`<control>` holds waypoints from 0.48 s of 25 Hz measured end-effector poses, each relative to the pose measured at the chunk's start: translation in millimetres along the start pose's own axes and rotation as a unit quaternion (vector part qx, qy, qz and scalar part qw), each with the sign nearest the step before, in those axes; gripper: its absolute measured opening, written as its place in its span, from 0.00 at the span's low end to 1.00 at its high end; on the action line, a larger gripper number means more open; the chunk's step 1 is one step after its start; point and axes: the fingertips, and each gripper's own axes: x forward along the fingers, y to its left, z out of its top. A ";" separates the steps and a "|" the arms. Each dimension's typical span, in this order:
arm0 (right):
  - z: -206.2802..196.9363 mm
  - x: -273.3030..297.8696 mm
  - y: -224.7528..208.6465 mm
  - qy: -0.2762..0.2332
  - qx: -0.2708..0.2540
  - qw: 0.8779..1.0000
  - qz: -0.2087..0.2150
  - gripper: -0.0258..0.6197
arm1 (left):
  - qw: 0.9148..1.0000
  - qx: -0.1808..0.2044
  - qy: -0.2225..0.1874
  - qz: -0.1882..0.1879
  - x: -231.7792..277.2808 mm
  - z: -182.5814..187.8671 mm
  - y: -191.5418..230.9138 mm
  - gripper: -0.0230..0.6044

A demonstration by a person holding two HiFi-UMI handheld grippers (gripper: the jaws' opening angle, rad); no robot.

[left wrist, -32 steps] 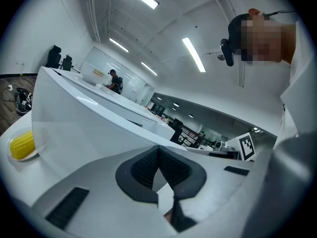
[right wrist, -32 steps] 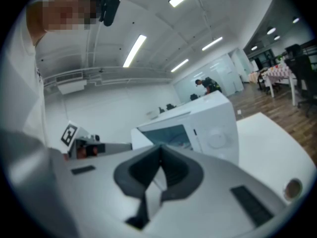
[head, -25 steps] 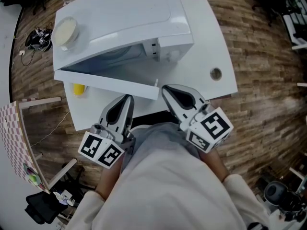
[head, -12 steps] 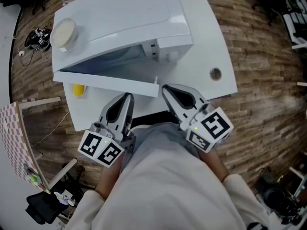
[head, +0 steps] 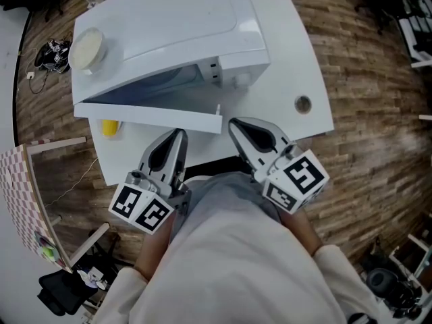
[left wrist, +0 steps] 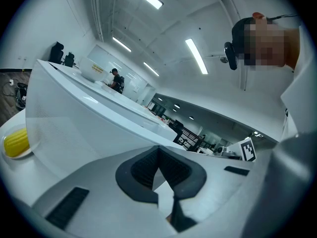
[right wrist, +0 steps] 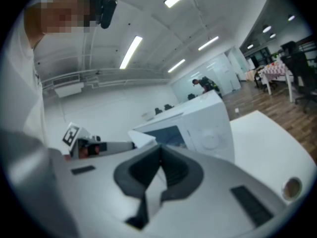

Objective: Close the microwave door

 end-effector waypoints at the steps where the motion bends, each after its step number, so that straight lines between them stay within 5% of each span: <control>1: 0.2 -0.3 -0.4 0.000 0.000 1.000 0.000 0.07 | 1.000 0.000 0.000 0.000 0.5 0.2 0.1 0.06; 12: 1.5 -0.5 -3.6 -0.003 0.008 1.000 -0.002 0.07 | 1.000 -0.004 0.002 -0.006 9.2 4.0 1.0 0.06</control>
